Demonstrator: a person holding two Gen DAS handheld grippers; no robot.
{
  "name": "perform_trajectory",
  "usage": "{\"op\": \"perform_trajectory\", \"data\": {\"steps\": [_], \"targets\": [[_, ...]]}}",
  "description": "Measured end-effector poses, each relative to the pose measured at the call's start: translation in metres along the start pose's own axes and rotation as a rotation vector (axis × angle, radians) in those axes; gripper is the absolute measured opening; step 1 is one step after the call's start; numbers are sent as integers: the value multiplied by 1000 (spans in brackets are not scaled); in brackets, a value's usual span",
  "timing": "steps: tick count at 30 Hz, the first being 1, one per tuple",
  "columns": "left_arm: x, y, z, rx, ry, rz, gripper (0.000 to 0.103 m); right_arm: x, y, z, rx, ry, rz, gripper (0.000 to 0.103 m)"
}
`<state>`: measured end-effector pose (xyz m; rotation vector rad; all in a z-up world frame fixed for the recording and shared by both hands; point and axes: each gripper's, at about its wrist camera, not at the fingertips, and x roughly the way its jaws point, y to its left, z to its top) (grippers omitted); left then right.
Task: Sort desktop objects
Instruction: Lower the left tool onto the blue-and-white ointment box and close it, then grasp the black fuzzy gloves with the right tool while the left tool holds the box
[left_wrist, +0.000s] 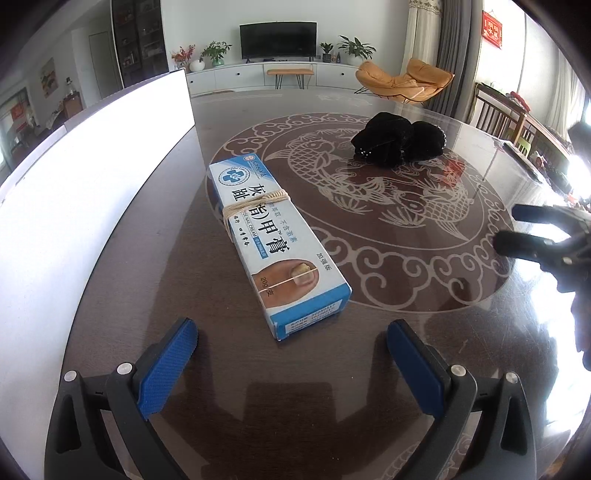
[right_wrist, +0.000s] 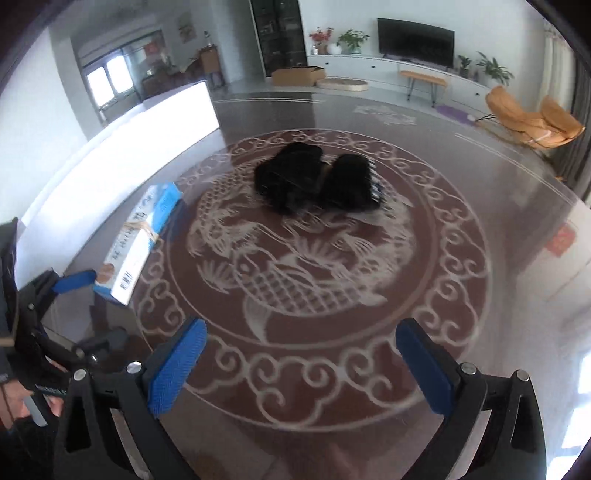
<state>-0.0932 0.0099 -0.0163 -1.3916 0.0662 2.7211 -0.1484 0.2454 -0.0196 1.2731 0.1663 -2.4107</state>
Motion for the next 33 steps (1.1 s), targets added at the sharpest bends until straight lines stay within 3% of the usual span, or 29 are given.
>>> {"op": "perform_trajectory", "data": {"steps": [6, 10, 14, 18, 20, 22, 23, 24, 26, 29, 33], "targets": [[-4, 1, -3, -11, 1, 10, 103, -13, -23, -35, 68, 2, -15, 103], [-4, 2, -2, -14, 23, 11, 103, -16, -18, -38, 43, -22, -45, 103], [6, 7, 17, -91, 35, -40, 103, -11, -11, -38, 27, -16, -81, 103], [32, 7, 48, -113, 85, 64, 103, -4, -6, -35, 11, -2, -115, 103], [39, 8, 56, -112, 86, 74, 103, -2, -11, -30, 26, 1, -104, 103], [38, 10, 61, -97, 45, 76, 75, 2, -19, -12, 46, 2, -56, 103], [36, 10, 63, -83, 31, 70, 54, 4, -21, 2, 35, -10, -59, 103], [36, 11, 64, -71, 32, 64, 43, 6, -20, 20, -9, -30, -70, 103], [34, 12, 63, -43, 29, 51, 44, 20, -10, 59, -185, -30, -89, 103], [27, 17, 53, -23, 16, 27, 44, 56, 9, 102, -455, 48, -128, 103], [10, 22, 31, 1, 11, -3, 43, 96, 23, 128, -551, 144, -70, 101]]}}
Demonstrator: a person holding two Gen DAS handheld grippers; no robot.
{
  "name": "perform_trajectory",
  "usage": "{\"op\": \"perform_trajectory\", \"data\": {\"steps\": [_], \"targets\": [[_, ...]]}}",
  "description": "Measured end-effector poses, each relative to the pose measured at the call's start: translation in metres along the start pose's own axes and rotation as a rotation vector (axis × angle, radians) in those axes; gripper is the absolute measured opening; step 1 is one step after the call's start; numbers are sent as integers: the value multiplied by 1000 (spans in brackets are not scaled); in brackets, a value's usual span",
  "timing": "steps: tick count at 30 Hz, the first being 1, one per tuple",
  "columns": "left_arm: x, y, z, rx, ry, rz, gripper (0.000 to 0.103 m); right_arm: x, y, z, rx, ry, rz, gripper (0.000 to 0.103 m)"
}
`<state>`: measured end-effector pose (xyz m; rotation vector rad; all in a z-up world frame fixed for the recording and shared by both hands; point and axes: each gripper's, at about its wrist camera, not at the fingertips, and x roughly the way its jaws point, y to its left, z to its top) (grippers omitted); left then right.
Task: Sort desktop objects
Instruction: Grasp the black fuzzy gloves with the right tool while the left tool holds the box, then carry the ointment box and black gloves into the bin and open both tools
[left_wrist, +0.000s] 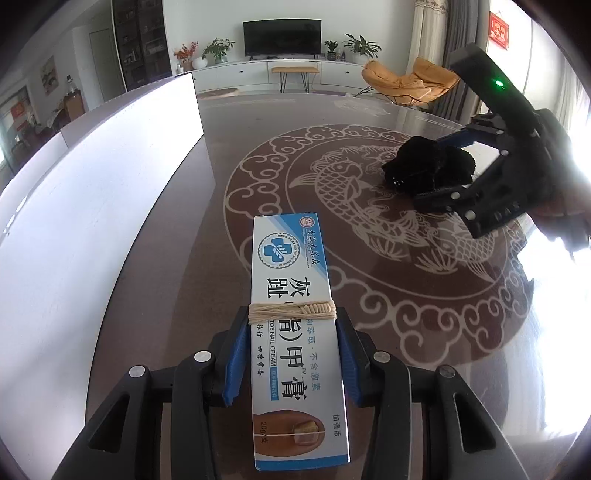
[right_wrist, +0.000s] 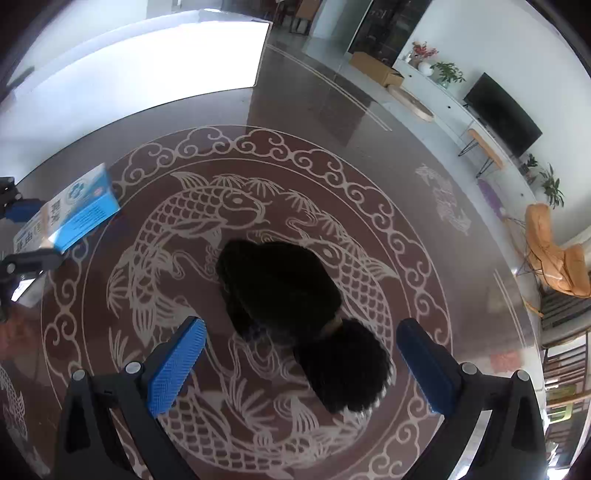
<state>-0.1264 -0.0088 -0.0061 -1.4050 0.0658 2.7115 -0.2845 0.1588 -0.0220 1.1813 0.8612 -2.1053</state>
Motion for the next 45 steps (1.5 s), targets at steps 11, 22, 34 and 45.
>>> {"op": "perform_trajectory", "data": {"steps": [11, 22, 34, 45], "targets": [[-34, -3, -31, -35, -53, -39, 43, -70, 30, -54, 335, -76, 168, 36], [-77, -14, -40, -3, -105, -8, 43, -121, 69, -120, 514, -122, 197, 36], [-143, 42, -23, -173, -198, -93, 43, -165, 93, -82, 428, -201, 179, 36], [-199, 238, 8, -380, -242, 109, 43, -198, 165, 95, 248, -372, 296, 36]]}}
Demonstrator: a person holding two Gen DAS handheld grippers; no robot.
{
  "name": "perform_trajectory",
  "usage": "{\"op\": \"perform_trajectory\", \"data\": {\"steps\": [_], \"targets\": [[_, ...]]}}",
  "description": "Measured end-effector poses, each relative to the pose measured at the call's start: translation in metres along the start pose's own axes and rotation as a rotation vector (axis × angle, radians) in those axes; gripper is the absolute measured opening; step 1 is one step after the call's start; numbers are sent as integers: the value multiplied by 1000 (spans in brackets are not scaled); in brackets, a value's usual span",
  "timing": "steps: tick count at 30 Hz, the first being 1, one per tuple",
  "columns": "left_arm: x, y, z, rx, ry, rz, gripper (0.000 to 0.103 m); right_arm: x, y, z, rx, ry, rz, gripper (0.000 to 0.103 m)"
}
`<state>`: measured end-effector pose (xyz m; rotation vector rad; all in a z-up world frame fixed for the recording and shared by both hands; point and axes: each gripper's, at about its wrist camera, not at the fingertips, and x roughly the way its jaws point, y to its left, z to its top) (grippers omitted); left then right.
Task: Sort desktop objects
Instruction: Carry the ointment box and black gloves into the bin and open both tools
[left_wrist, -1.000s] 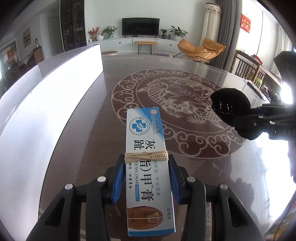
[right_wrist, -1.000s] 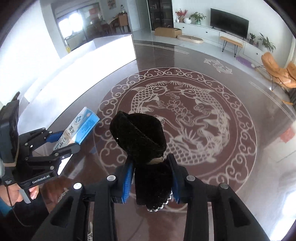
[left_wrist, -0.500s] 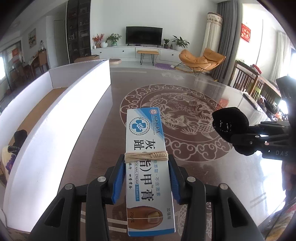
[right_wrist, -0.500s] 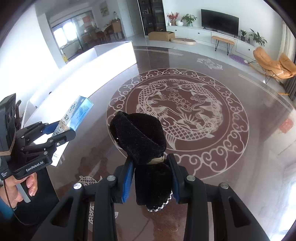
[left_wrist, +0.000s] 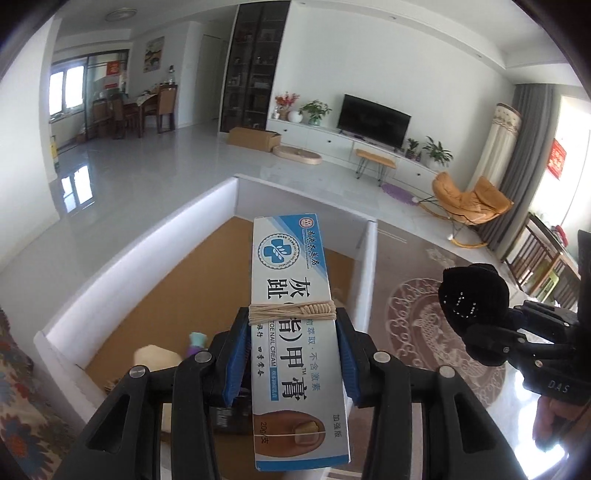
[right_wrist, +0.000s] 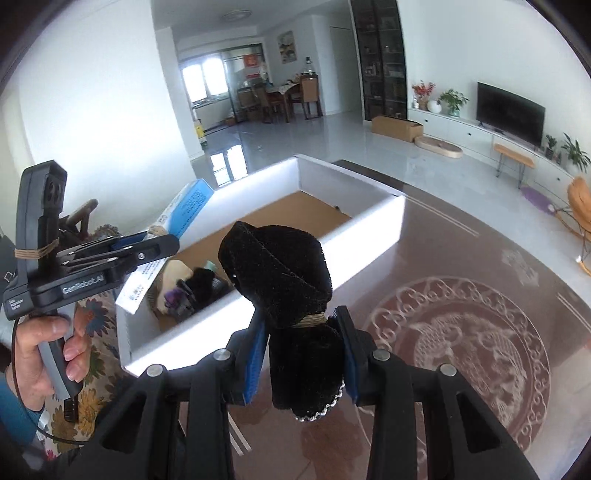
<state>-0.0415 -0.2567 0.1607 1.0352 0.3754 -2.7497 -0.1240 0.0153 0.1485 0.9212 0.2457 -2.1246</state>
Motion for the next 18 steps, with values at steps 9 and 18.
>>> {"op": "perform_trajectory", "data": {"steps": [9, 18], "targets": [[72, 66, -10, -35, 214, 133, 45, 161, 87, 64, -190, 172, -40, 38], [48, 65, -27, -61, 53, 250, 99, 191, 60, 66, -13, 195, -20, 100]]}}
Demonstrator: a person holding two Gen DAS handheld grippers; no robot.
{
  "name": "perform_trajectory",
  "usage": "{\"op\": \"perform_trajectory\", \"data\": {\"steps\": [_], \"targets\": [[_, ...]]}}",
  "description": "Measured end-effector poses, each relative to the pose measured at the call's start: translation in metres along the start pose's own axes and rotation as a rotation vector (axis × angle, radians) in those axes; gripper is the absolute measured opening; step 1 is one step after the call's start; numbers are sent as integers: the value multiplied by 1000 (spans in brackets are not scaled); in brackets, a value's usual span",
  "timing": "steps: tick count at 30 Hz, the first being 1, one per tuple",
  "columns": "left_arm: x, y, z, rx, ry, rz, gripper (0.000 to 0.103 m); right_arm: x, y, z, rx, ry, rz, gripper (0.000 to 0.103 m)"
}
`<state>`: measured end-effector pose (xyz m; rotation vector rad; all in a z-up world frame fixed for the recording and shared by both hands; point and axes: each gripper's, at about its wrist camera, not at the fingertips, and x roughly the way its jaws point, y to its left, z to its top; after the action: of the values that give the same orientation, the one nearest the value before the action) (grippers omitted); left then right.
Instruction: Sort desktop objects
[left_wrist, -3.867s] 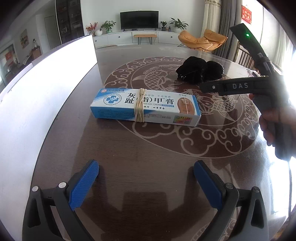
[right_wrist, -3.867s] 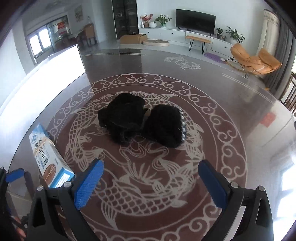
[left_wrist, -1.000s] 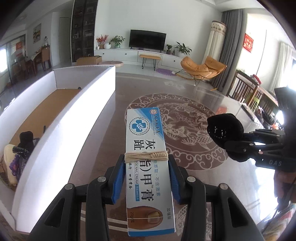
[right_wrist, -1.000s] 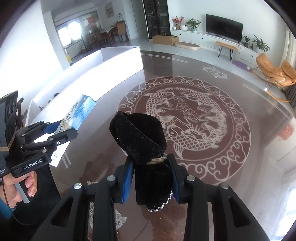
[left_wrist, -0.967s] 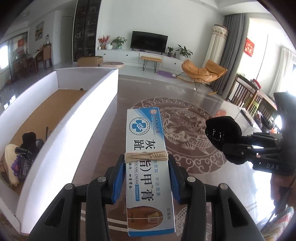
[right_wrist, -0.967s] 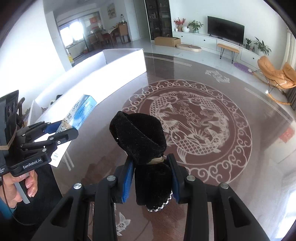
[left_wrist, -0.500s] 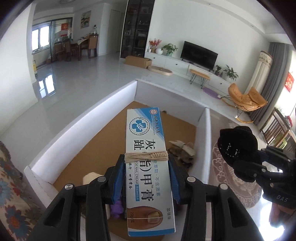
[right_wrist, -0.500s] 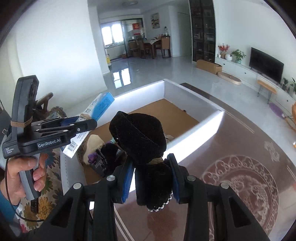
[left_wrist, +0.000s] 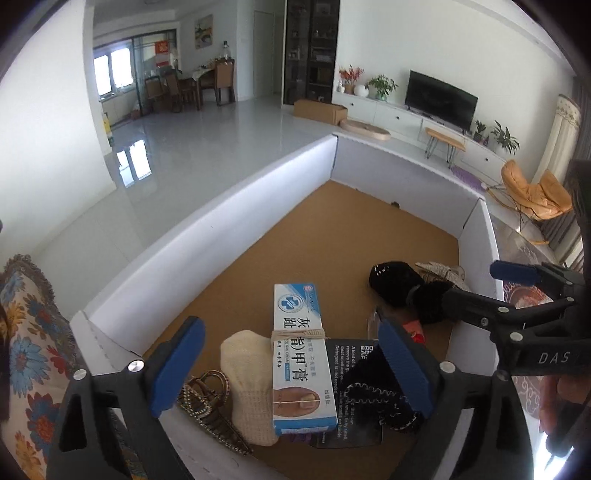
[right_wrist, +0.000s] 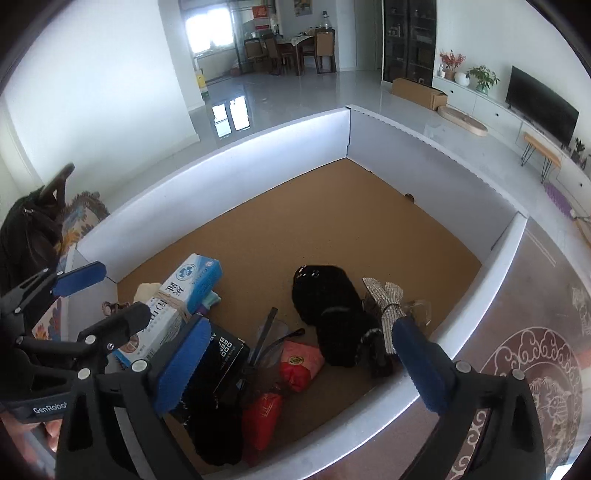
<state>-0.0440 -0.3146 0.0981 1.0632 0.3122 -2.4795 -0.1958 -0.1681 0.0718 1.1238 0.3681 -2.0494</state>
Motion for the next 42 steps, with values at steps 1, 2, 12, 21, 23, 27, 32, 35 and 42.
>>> {"op": "perform_trajectory", "data": {"steps": [1, 2, 12, 21, 23, 27, 32, 35, 42], "targets": [[-6, 1, -2, -12, -25, 12, 100, -4, -4, -2, 17, -7, -4, 100], [-11, 3, -1, -21, -42, 24, 103, -9, -8, -3, 30, -12, -14, 100], [-52, -8, -6, -47, -53, 145, 103, -50, -15, -27, 39, -16, -27, 102], [-88, -18, -2, -45, -44, 105, 103, -74, 7, -15, -1, 3, -36, 103], [-93, -21, 2, -15, -33, 127, 103, -79, 12, -9, -11, 6, -47, 103], [-105, -23, 4, 2, -66, 182, 103, -81, 15, 0, -11, 40, -85, 103], [-107, -18, 8, -13, -44, 158, 103, -78, 15, 0, -15, 61, -100, 103], [-103, -15, 8, -30, -28, 153, 103, -79, 15, 0, 8, 56, -79, 103], [-99, -7, 8, -61, -28, 156, 103, -84, 25, 6, -35, 44, -104, 103]]}}
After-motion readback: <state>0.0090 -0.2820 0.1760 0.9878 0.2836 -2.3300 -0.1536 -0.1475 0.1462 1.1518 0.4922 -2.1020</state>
